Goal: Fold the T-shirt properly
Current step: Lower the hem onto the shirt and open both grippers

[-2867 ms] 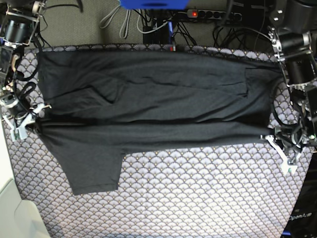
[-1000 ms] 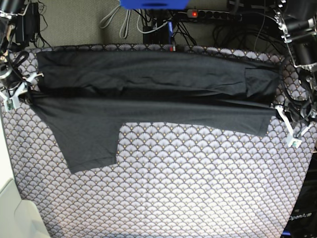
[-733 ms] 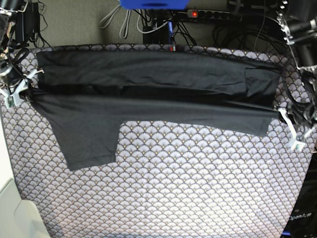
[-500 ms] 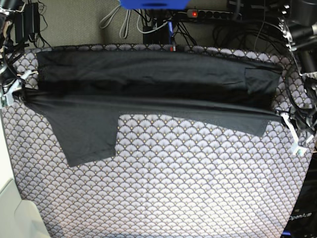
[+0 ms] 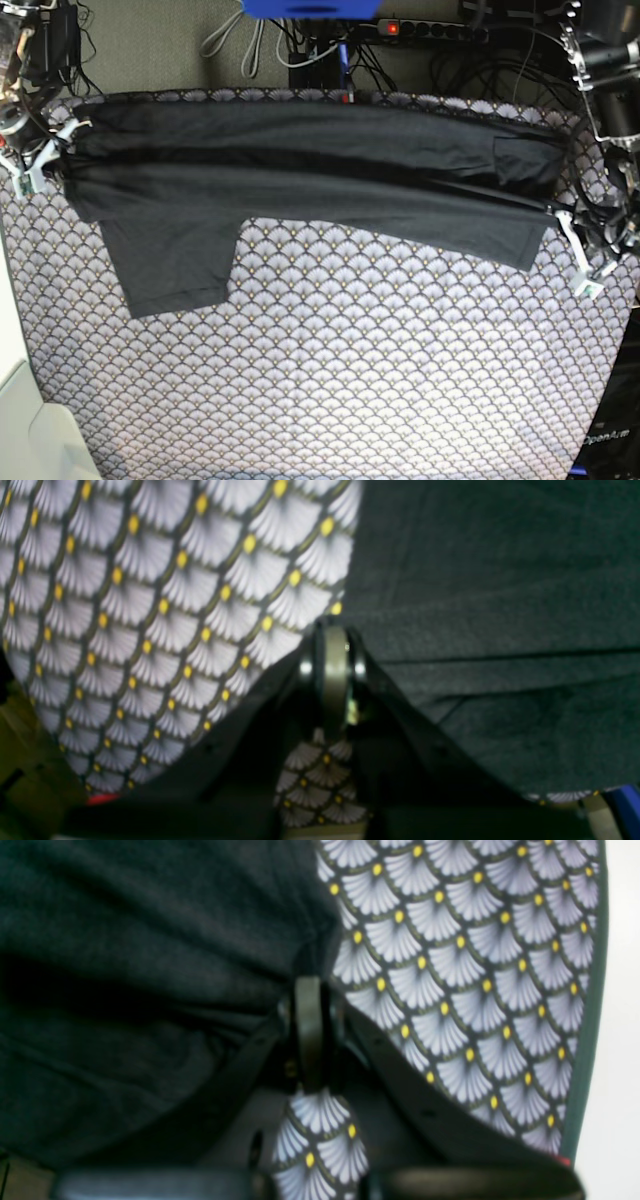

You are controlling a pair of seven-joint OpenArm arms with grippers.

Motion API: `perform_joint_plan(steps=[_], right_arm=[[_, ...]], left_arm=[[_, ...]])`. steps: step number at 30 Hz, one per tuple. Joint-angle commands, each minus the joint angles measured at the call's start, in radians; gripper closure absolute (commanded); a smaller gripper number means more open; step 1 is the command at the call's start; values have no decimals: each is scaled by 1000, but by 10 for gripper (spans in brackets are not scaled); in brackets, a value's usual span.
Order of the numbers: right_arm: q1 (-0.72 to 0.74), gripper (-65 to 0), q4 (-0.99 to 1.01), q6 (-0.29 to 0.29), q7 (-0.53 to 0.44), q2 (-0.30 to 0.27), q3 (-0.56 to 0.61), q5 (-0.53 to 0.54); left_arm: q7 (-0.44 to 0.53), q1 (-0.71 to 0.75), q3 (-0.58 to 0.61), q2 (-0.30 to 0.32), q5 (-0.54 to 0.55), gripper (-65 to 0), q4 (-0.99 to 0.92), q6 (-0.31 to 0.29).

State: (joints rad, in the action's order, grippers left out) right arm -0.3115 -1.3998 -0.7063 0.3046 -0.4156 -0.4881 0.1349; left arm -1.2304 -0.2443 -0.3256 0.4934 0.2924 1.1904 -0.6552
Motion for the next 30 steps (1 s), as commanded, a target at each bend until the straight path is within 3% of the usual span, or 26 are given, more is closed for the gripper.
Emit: perform_joint_plan(steps=[1, 4, 7, 9, 12, 16, 20, 24, 30], right_arm=[[1, 0, -14, 8, -18, -22, -10, 9], [1, 0, -14, 8, -6, -22, -10, 7], [4, -2, -16, 8, 40, -22, -8, 7], [10, -28, -16, 8, 86, -24, -8, 7], [12, -103, -20, 8, 107, -26, -8, 7], [13, -190, -20, 8, 107, -26, -8, 7], [42, -214, -20, 8, 109, -22, -17, 7], [44, -214, -22, 8, 109, -24, -21, 7], [38, -218, -20, 8, 117, -22, -51, 7]], left_arm=[[-1, -20, 4, 24, 0, -9, 15, 1], [-2, -20, 33, 24, 0, -10, 15, 1], [-1, -7, 44, 24, -2, -13, 15, -43], [1, -3, 44, 24, -8, -46, 15, -43], [5, -2, 43, 27, -8, -158, 15, -43], [5, -2, 43, 29, -5, -366, 15, -43], [5, -2, 41, 29, -2, -506, 18, -43], [5, -2, 41, 26, -2, -547, 21, -43], [5, -2, 41, 24, -2, -545, 23, -43]])
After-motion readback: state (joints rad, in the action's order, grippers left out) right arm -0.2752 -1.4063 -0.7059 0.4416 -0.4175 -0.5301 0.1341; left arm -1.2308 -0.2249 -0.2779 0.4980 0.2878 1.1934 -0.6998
